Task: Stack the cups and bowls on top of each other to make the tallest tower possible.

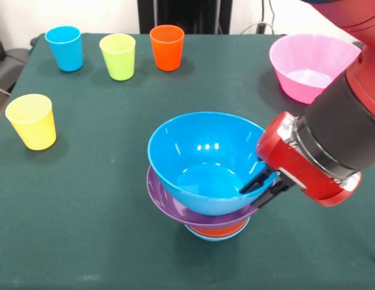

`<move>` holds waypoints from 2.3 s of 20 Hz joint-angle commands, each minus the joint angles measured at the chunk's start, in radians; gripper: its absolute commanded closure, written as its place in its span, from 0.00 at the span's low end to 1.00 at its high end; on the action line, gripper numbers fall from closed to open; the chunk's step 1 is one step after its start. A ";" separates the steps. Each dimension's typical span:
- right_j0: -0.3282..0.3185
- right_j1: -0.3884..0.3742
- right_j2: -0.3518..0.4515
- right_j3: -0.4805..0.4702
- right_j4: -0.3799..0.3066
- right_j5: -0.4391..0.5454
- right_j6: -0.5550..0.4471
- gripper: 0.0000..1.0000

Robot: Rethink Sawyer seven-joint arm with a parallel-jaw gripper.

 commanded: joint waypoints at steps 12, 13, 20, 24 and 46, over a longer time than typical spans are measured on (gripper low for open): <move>-0.050 -0.016 0.051 0.139 -0.027 0.100 -0.193 1.00; -0.053 -0.014 0.052 0.141 -0.026 0.102 -0.192 1.00; -0.063 -0.024 0.037 0.157 -0.024 0.119 -0.209 1.00; -0.068 -0.033 0.027 0.163 -0.035 0.134 -0.223 1.00; -0.076 -0.049 -0.052 0.221 0.068 0.207 -0.149 1.00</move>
